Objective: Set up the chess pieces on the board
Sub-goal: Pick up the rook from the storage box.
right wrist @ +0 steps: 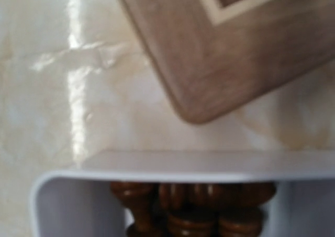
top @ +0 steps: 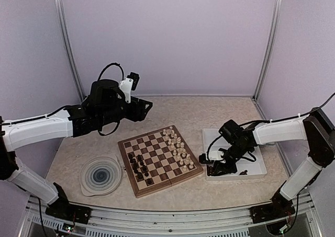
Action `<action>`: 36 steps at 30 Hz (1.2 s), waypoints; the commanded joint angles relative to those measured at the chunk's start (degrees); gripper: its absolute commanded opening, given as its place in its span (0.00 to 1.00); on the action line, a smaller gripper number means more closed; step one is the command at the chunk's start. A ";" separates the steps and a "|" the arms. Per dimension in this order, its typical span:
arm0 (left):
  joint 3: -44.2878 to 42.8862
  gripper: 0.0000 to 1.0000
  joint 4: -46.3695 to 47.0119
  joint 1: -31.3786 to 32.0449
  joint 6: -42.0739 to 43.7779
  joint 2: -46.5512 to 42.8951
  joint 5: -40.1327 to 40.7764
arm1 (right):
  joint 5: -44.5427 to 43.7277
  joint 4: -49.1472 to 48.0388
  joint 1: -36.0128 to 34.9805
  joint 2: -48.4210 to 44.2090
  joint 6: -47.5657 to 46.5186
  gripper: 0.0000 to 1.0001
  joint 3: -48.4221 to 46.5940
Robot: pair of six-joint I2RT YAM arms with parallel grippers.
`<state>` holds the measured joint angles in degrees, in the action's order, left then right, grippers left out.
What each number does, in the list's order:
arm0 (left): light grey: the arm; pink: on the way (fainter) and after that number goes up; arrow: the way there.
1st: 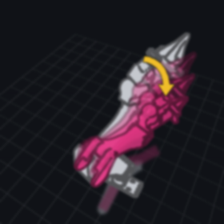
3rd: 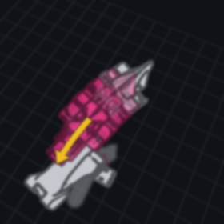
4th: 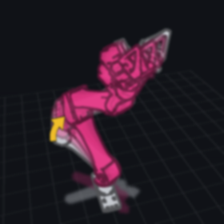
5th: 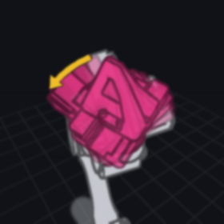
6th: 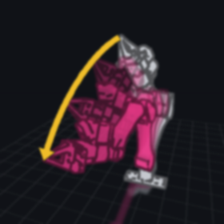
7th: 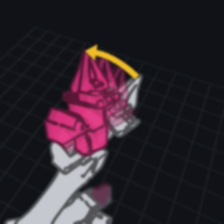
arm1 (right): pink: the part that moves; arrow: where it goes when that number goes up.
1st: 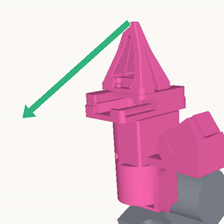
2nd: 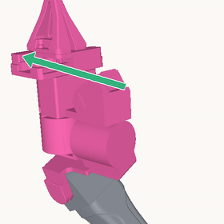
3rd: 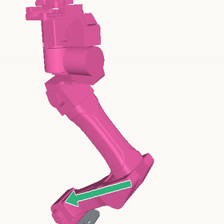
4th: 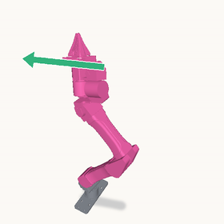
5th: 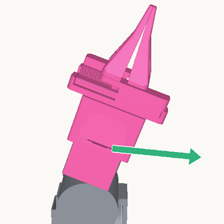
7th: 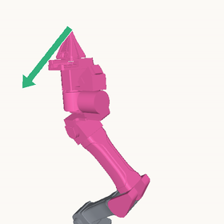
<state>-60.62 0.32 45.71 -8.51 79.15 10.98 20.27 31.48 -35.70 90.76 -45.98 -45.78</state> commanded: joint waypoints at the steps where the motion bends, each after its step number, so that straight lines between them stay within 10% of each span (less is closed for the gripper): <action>1: -1.96 0.69 -1.29 1.77 -0.13 1.10 0.60 | -4.90 -2.02 -0.72 1.75 0.18 0.19 2.17; 27: -2.34 0.61 22.83 10.04 -15.33 18.24 -25.83 | 17.44 6.89 8.26 -16.06 7.55 0.06 -8.99; 36: -8.45 0.59 25.52 11.76 -21.18 26.39 -31.23 | 11.85 3.97 7.75 -14.05 11.19 0.08 -13.12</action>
<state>-66.06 20.95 57.25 -25.63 103.24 -15.97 33.61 37.17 -27.94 76.31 -36.69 -57.08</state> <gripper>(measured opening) 0.596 0.116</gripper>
